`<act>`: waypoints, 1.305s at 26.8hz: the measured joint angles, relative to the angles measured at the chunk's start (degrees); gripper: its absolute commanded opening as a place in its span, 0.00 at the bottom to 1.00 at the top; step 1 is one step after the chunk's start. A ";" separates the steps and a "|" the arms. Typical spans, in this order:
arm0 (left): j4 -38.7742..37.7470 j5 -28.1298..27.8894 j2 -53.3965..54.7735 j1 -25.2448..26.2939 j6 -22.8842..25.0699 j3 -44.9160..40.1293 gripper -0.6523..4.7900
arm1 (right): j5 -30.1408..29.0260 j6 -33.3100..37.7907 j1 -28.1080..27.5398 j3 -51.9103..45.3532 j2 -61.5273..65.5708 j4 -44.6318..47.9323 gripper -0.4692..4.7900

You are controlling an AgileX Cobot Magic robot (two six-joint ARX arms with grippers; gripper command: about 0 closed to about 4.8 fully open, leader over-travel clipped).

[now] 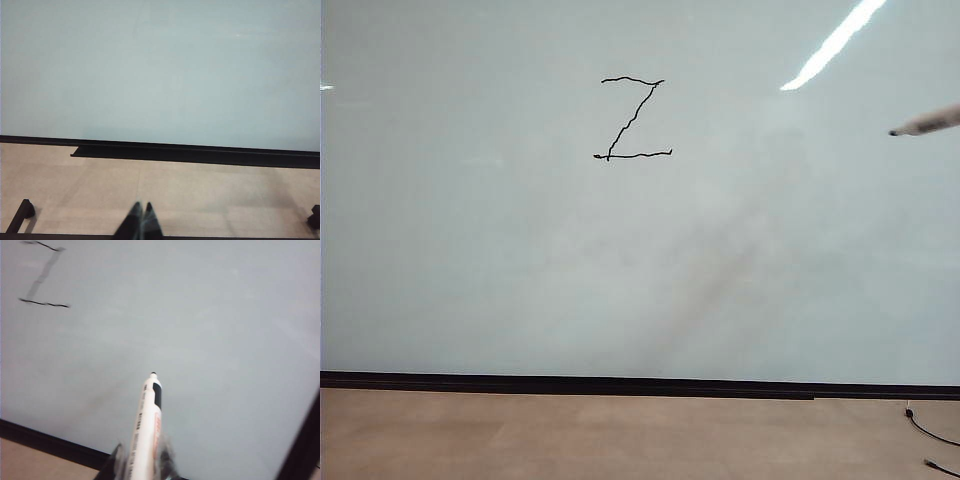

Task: Pick up the pen on the shelf to the right of the whiteboard and write the letter Z.

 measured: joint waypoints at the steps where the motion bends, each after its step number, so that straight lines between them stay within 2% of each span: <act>1: 0.02 0.00 0.00 0.00 -0.02 0.00 0.11 | -0.15 0.02 -1.18 0.00 0.00 -0.04 0.08; 6: 0.02 0.00 0.00 0.00 0.00 0.00 0.11 | -3.80 1.18 -10.16 0.00 0.00 -0.09 0.08; 14: 0.02 0.00 0.00 0.00 -0.02 0.00 0.11 | -18.78 4.72 -30.14 0.00 0.00 -0.55 0.08; 35: 0.02 0.00 0.00 0.00 0.00 0.00 0.11 | -19.15 5.77 -30.97 0.02 0.00 -2.12 0.08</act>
